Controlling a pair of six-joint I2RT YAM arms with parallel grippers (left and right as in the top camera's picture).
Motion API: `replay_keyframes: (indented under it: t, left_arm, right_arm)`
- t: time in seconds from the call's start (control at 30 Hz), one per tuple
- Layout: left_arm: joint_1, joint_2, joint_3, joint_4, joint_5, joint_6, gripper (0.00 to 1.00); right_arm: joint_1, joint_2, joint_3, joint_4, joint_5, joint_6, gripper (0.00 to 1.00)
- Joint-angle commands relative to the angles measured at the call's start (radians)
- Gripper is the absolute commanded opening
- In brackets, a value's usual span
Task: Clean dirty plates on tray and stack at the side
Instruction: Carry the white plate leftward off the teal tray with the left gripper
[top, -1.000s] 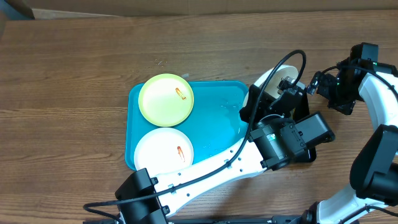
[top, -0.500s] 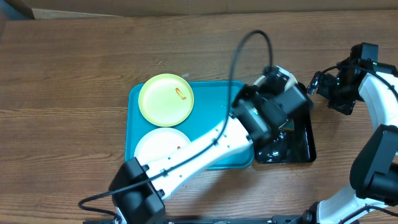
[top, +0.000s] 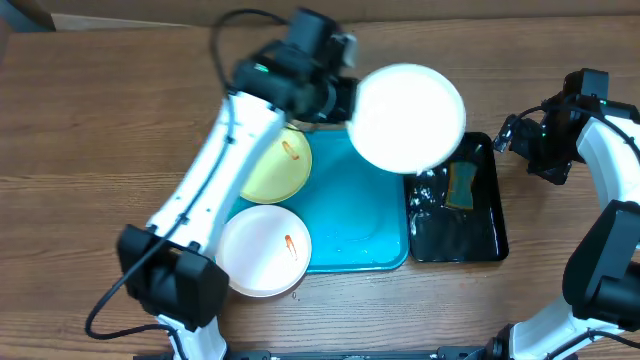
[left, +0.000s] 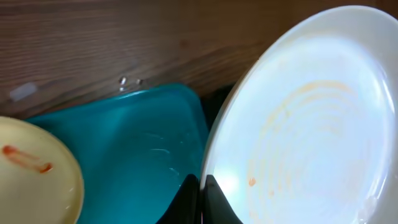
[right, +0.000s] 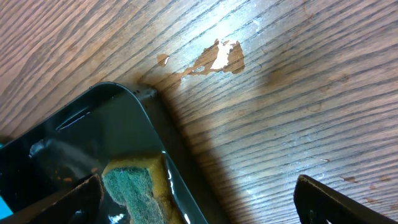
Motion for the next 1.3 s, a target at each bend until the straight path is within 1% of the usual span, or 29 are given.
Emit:
replay_keyframes:
  t: [0.0,0.2,0.37,0.47,0.57,0.77,1.03,1.27]
  left_arm:
    - [0.116,-0.005,0.031,-0.029,0.143,-0.013,0.04]
    - [0.353,-0.005,0.031,-0.093,0.146,0.027,0.04]
    - [0.557,-0.005,0.032,-0.127,0.174,0.031,0.04]
    - [0.654,-0.005,0.032,-0.142,0.206,0.033,0.04]
    - [0.722,-0.005,0.032,-0.158,0.224,0.063,0.04]
    - [0.784,-0.005,0.032,-0.191,0.212,0.126,0.04]
    - [0.790,-0.005,0.032,-0.193,0.205,0.129,0.04]
    - [0.790,-0.005,0.032,-0.193,0.135,0.129,0.04]
  right_arm:
    - [-0.003,-0.013,0.030,0.003,0.001,0.000,1.00]
    - [-0.003,-0.013,0.030,0.003,0.001,0.000,1.00]
    - [-0.003,-0.013,0.030,0.003,0.001,0.000,1.00]
    - [-0.003,-0.013,0.030,0.003,0.001,0.000,1.00]
    - [-0.003,-0.013,0.030,0.003,0.001,0.000,1.00]
    - [-0.003,-0.013,0.030,0.003,0.001,0.000,1.00]
    - [-0.003,-0.013,0.030,0.003,0.001,0.000,1.00]
    - [-0.003,-0.013,0.030,0.003,0.001,0.000,1.00]
